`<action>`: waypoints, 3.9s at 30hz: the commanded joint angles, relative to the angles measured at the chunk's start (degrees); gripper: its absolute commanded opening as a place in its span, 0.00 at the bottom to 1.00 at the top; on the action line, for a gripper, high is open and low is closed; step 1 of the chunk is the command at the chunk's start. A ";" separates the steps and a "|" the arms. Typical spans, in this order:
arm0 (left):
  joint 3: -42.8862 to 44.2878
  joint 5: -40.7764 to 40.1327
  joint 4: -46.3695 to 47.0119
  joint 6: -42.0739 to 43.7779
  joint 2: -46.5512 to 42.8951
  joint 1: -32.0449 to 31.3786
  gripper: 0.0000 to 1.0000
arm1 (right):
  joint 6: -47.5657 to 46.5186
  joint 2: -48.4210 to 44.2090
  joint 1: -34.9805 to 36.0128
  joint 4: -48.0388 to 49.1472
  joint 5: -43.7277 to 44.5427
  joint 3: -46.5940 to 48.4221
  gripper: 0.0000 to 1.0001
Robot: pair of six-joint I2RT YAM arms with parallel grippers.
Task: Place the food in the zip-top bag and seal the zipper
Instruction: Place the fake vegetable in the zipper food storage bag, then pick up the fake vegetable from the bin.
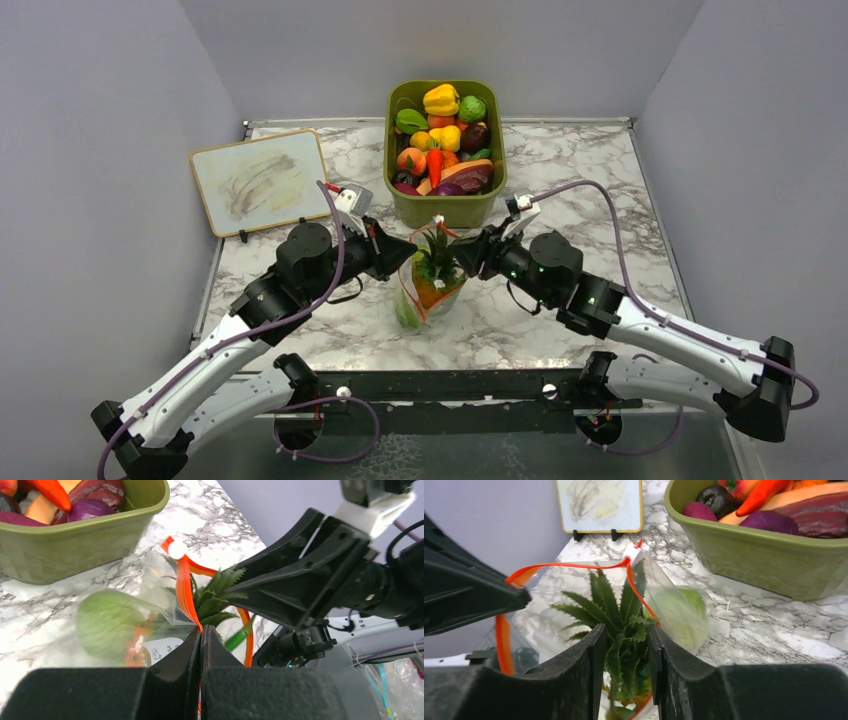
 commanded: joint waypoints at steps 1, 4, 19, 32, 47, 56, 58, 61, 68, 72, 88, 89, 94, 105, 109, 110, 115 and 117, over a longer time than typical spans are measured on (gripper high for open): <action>1.33 -1.45 4.59 3.34 -1.81 -0.15 0.00 | -0.71 -5.67 0.03 -6.55 -1.97 3.54 0.39; 1.04 -1.69 5.08 4.48 -1.86 -0.17 0.00 | -2.35 -8.58 0.01 -9.47 -2.05 5.19 0.44; 2.59 -2.77 2.96 6.96 0.45 -0.16 0.00 | -4.16 -5.40 0.03 -15.44 3.84 10.17 0.48; 5.24 -18.03 -5.96 11.60 -0.62 -0.12 0.00 | -20.16 9.99 -4.21 -11.87 17.91 22.05 0.54; 12.00 -23.35 -7.75 17.84 -1.58 -0.16 0.00 | -21.09 37.88 -18.28 -7.39 -3.83 40.22 0.56; 8.96 -24.15 -8.43 18.75 -5.70 -0.16 0.00 | -21.21 55.64 -22.55 -7.33 -12.05 52.12 0.54; 8.46 -23.55 -8.46 18.41 -6.51 -0.16 0.00 | -20.06 58.71 -23.32 -7.77 -13.12 54.99 0.53; 8.09 -22.78 -8.88 18.39 -6.65 -0.16 0.00 | -19.85 63.09 -23.87 -10.26 -12.26 60.90 0.53; 8.09 -21.72 -9.99 17.57 -7.53 -0.16 0.00 | -19.50 73.23 -25.32 -22.27 -9.62 75.54 0.60; 7.83 -22.46 -10.33 17.11 -8.26 -0.16 0.00 | -18.53 76.04 -26.32 -25.87 -12.06 78.79 0.62; 7.48 -21.59 -10.58 15.43 -8.26 -0.12 0.00 | -18.59 80.33 -27.89 -24.94 -17.02 78.75 0.64; 7.53 -21.55 -10.56 15.41 -8.27 -0.15 0.00 | -18.29 80.63 -27.99 -25.18 -17.80 79.14 0.61; 7.73 -22.63 -11.15 16.28 -8.91 -0.16 0.00 | -17.09 80.49 -28.03 -25.10 -20.03 78.89 0.54; 7.68 -23.59 -12.08 16.56 -9.80 -0.12 0.00 | -17.87 75.16 -28.01 -22.38 -20.22 76.39 0.31; 6.30 -22.50 -11.95 14.50 -9.61 -0.15 0.00 | -18.65 70.73 -28.06 -17.98 -19.62 71.32 0.27; 5.89 -22.12 -11.89 14.25 -9.45 -0.16 0.00 | -18.76 69.66 -28.02 -16.87 -19.52 70.22 0.27; 4.57 -21.82 -11.75 13.50 -8.77 -0.12 0.00 | -19.40 64.44 -28.01 -11.98 -20.20 64.51 0.26; 4.60 -21.39 -11.73 13.27 -8.29 -0.16 0.00 | -19.17 61.89 -28.02 -9.46 -20.89 61.45 0.26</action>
